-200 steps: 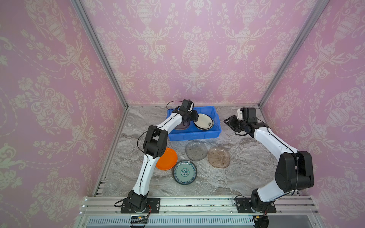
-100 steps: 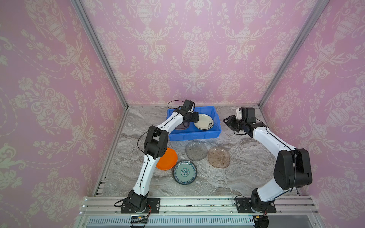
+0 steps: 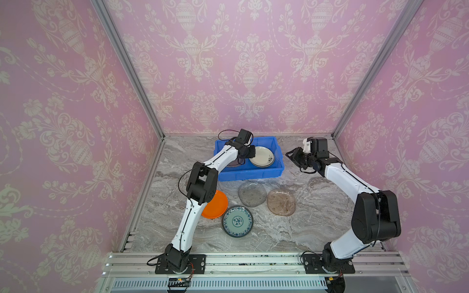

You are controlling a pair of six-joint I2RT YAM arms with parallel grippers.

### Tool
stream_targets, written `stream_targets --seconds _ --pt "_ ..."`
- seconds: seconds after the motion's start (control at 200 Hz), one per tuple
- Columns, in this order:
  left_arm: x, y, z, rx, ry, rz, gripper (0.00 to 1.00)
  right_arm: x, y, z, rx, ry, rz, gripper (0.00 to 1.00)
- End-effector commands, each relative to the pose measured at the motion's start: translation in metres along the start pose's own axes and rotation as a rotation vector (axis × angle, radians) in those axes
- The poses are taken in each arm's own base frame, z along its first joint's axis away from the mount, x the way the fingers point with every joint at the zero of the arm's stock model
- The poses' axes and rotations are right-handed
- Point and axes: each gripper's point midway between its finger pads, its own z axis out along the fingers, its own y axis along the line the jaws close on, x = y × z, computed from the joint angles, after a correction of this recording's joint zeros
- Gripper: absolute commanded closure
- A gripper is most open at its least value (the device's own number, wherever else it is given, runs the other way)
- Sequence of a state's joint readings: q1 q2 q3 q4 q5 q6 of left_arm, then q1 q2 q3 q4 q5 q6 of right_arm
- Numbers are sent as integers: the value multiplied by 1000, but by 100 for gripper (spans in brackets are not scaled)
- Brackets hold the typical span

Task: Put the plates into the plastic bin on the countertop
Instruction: 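Lay the cream plate flat onto the black plate with the left gripper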

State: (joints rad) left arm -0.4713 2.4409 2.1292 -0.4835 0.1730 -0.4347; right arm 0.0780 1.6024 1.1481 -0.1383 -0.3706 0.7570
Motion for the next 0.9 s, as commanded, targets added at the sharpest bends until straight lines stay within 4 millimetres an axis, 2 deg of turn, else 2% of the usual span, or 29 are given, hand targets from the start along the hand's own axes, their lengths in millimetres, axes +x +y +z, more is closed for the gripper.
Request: stream_targets --seconds 0.0,0.32,0.52,0.671,0.826,0.896 --pt "14 3 11 -13 50 1 81 7 -11 8 12 31 14 62" --pt "20 4 23 3 65 -18 85 9 -13 14 10 47 17 62" --pt "7 -3 18 23 34 3 84 7 -9 15 -4 54 16 63" --pt "0 -11 20 54 36 10 84 3 3 11 -49 43 3 63" --pt "-23 -26 7 94 -22 29 78 -4 16 -4 -73 3 -34 63" --pt "-40 -37 -8 116 -72 55 69 -8 20 -15 -73 -22 -56 63"
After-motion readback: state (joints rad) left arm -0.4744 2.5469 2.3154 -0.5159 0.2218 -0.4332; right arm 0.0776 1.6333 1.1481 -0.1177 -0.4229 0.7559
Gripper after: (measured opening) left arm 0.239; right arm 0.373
